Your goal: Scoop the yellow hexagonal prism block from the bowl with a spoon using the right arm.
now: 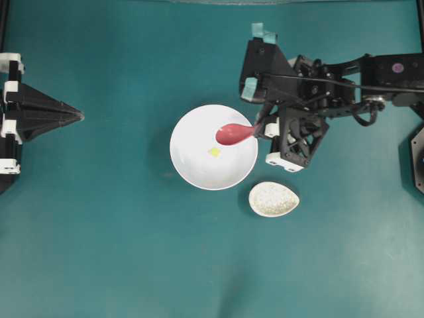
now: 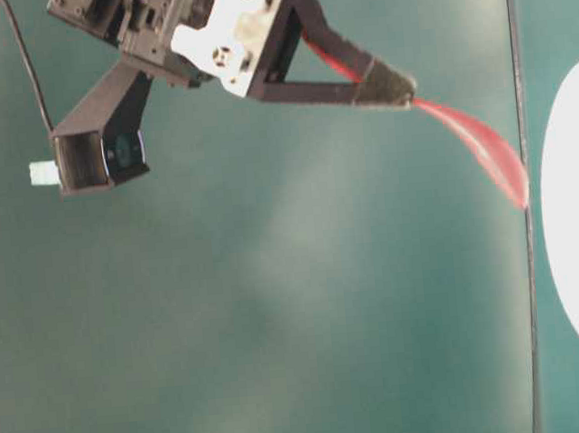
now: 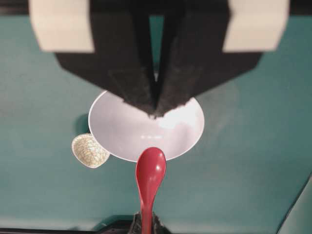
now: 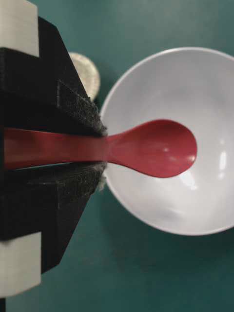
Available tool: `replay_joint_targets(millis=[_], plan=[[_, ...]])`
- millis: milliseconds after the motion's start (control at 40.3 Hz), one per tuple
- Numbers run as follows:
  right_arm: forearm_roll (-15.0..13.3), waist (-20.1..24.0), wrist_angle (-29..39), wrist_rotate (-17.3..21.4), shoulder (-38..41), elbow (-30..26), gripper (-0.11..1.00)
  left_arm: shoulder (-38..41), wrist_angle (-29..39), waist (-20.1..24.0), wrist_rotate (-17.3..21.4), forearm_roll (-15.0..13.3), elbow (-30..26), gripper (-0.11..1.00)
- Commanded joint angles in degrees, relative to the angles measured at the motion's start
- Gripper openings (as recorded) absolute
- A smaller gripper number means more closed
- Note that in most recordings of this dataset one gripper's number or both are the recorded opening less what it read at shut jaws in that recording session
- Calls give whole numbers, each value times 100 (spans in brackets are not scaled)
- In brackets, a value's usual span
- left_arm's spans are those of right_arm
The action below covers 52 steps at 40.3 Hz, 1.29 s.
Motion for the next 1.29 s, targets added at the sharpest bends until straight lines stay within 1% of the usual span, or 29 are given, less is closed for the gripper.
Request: replay_joint_targets(millis=[0,99,322,719,1042,1265], plan=[[26,18,88,114,-149,-44,23,35,-18,26,9,18,-158,1],[18,18,343,185,-123,-62,23,35,-18,18,9,18,-149,1],[26,18,870,202,-88,-79,23,26,-26,26,9,9,-158,1],[141,18,949,149,149,-202,23,35,-18,18,9,18,-149,1],[141,18,1160,114,519,-519,23,26,18,18,9,18,-158,1],[141,18,1239,18,721,-642,23,18,62,18,9,18,-158,1]])
